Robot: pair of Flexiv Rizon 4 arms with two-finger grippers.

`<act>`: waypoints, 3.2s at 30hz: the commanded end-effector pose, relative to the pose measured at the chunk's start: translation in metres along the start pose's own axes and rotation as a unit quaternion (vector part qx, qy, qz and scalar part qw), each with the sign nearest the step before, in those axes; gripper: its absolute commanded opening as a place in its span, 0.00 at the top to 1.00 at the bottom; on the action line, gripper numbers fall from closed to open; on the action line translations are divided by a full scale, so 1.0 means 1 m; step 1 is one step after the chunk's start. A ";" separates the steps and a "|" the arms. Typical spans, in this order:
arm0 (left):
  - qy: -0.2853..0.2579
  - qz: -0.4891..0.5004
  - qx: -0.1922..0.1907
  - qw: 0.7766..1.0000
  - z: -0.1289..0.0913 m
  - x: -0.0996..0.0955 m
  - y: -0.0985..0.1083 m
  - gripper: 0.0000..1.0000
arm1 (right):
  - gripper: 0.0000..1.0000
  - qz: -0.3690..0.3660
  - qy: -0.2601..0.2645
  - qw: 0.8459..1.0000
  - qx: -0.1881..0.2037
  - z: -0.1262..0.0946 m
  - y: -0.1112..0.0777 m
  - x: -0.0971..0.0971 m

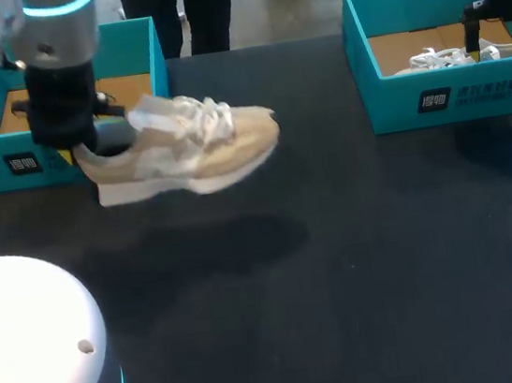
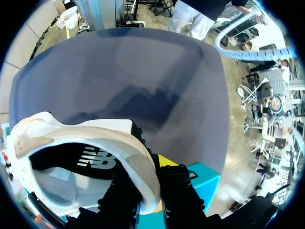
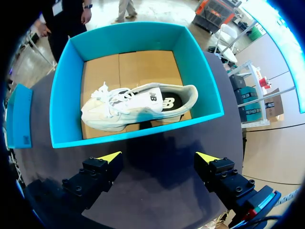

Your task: Take the shoe out of the shoebox, open the shoe tongue, remove and reinsert the insole, then place the shoe into the shoebox

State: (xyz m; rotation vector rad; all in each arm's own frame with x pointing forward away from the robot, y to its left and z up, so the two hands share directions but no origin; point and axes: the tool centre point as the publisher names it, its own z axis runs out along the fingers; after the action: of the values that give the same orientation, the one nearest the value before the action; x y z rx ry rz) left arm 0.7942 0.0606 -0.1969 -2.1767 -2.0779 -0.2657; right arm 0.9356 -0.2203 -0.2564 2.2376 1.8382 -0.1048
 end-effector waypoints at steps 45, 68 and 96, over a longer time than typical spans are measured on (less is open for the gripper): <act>0.055 -0.015 -0.061 0.997 0.092 -0.147 -0.061 1.00 | 0.00 0.001 0.001 1.000 -0.001 0.000 -0.001 0.000; 0.049 -0.007 -0.038 0.998 0.136 -0.161 -0.057 1.00 | 0.00 0.001 0.001 1.000 -0.001 0.000 -0.001 0.000; 0.014 -0.020 -0.062 0.998 0.083 -0.155 -0.061 0.00 | 0.00 0.001 0.001 1.000 -0.001 0.000 -0.001 0.000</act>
State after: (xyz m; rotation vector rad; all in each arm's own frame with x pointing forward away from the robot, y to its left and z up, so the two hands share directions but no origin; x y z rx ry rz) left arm 0.7362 -0.0810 -0.3280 -2.1779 -2.1274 -0.4375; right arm 0.9356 -0.2203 -0.2564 2.2376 1.8382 -0.1049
